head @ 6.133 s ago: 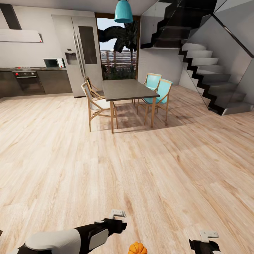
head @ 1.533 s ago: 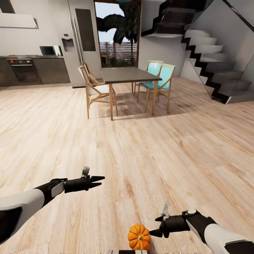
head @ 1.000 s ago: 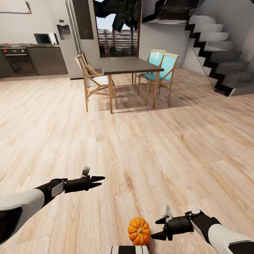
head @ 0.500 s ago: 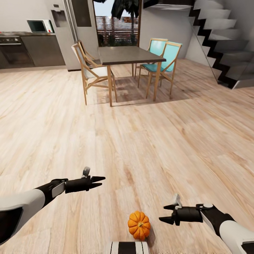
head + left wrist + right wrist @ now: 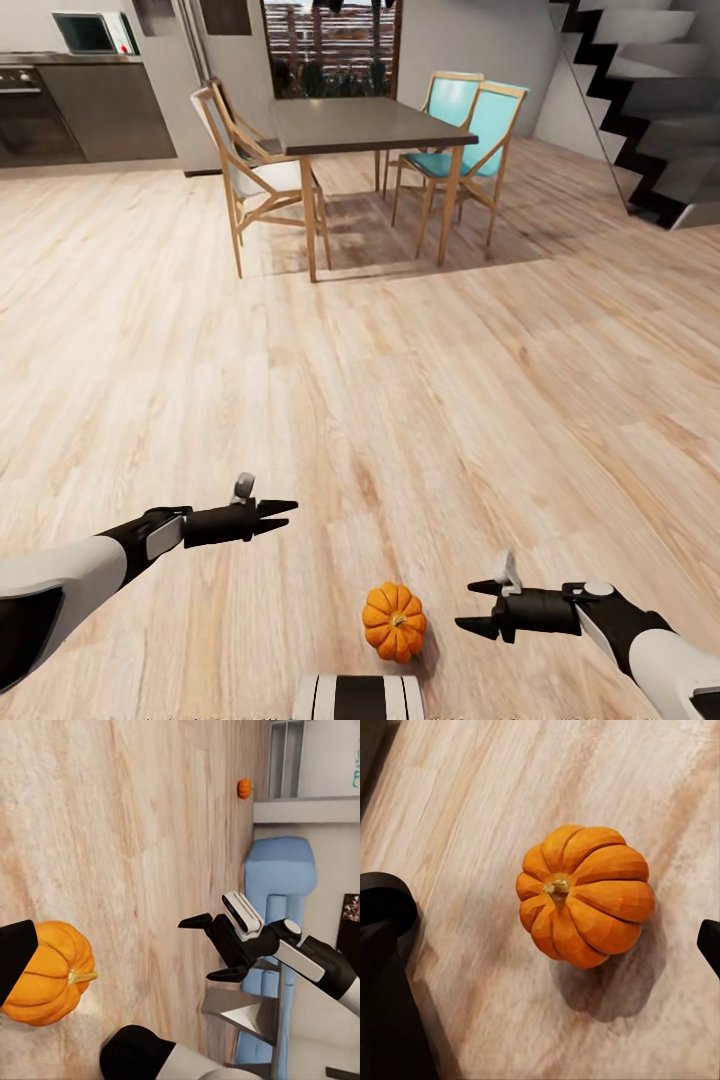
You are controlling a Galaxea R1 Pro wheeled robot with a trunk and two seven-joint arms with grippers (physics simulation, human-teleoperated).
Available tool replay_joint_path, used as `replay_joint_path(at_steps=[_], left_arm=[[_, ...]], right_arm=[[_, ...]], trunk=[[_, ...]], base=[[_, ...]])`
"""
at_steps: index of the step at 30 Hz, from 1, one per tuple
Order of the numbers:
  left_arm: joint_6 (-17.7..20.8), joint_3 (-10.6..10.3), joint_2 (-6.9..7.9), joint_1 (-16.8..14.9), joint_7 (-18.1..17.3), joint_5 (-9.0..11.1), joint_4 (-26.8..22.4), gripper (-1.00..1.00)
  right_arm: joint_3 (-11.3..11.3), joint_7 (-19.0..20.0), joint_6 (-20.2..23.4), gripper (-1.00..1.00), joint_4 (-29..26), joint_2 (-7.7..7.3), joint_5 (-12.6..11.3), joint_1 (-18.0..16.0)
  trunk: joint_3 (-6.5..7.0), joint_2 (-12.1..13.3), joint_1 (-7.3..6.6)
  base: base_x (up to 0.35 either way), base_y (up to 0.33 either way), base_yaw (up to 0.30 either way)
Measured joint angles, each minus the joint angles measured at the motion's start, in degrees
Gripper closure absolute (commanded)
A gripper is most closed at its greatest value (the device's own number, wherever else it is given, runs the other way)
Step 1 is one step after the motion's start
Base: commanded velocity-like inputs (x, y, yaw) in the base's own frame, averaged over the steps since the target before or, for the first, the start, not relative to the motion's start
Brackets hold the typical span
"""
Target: Place each of the two pumpkins and all three candles from the living room inside a cabinet in the living room (use any cabinet), then make sure every cabinet is closed, and position the cauldron so it is next to a table in the living room.
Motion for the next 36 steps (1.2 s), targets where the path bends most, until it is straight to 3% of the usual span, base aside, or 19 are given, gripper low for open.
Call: replay_joint_path(at_steps=[20, 25, 30, 36], left_arm=[[0.00, 0.00, -0.20, 0.00, 0.00, -0.02, -0.08, -1.00], [0.00, 0.00, -0.26, 0.00, 0.00, -0.02, -0.09, -1.00], [0.00, 0.00, -0.27, 0.00, 0.00, -0.03, -0.18, -1.00], [0.00, 0.00, -0.11, 0.00, -0.08, -0.02, -0.33, -1.00]], right_arm=[[-0.48, 0.33, 0.89, -1.00, -0.38, 0.00, -0.13, -0.13], [-6.08, 3.69, 4.48, -1.00, -1.06, -2.08, -1.67, -0.57], [-11.10, 5.94, 9.19, -1.00, -0.75, -2.07, -2.90, -1.98], [-12.46, 6.27, 9.28, -1.00, -0.33, -2.01, -3.23, -2.10]], trunk=[[-4.43, -0.27, 0.52], [-5.54, -0.34, 0.64], [-6.65, -0.40, 0.77], [-7.98, -0.48, 0.93]], base=[[0.000, 0.000, 0.000], [0.000, 0.000, 0.000], [0.000, 0.000, 0.000], [0.000, 0.000, 0.000]])
